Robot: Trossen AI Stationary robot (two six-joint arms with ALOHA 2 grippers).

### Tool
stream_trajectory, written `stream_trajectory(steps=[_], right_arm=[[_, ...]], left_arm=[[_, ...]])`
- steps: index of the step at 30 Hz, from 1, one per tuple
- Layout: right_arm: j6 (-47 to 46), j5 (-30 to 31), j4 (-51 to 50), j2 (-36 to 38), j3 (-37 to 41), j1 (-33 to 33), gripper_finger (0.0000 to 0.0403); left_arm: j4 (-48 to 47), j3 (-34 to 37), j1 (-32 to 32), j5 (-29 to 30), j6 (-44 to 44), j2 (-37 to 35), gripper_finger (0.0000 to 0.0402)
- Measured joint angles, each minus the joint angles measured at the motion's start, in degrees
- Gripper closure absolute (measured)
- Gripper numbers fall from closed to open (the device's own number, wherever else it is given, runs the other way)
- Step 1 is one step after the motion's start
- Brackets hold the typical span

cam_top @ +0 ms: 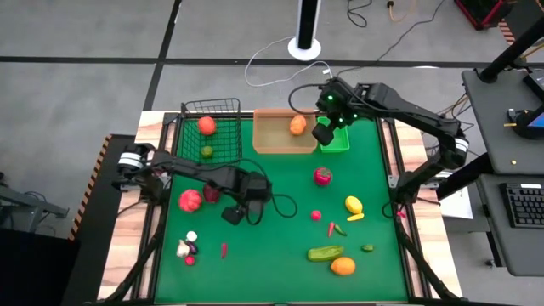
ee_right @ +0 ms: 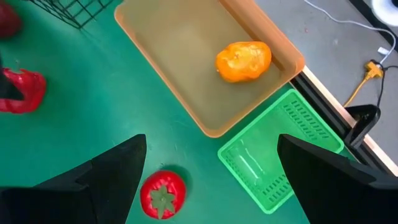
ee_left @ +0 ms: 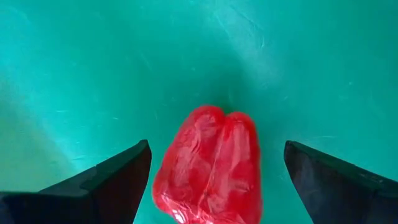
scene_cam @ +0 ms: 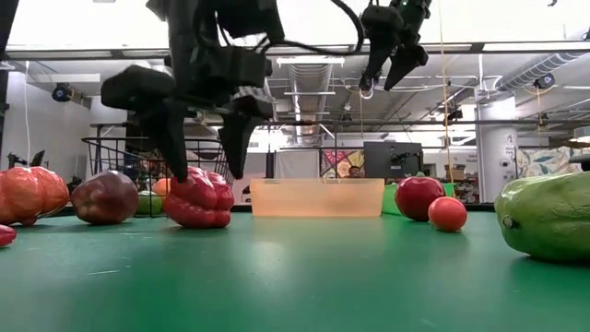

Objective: Sort produce into baskets
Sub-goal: Put the red bell pepper into the orange bin

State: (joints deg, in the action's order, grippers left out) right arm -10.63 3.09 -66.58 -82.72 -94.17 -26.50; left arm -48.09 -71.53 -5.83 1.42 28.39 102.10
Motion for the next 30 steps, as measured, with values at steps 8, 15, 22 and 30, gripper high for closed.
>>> stream_trajectory(steps=[8,15,22,30], right_arm=[[0.04,0.00,0.01,0.20,-0.02,0.00,0.0048],[0.13,0.02,0.08,0.20,-0.02,-0.02,0.0048],[0.47,0.02,0.51,0.20,-0.01,-0.02,0.0048],[0.71,0.04,0.46,0.20,-0.02,-0.02,0.0048]], left_arm=[[-0.96,0.57,1.47,2.59,3.34,4.69,0.0066],[-1.26,0.49,1.44,2.59,4.19,6.98,0.0098],[-3.18,-1.68,1.45,2.61,4.11,5.40,0.0121],[-3.20,-7.73,2.67,3.72,5.16,0.87,0.0122]])
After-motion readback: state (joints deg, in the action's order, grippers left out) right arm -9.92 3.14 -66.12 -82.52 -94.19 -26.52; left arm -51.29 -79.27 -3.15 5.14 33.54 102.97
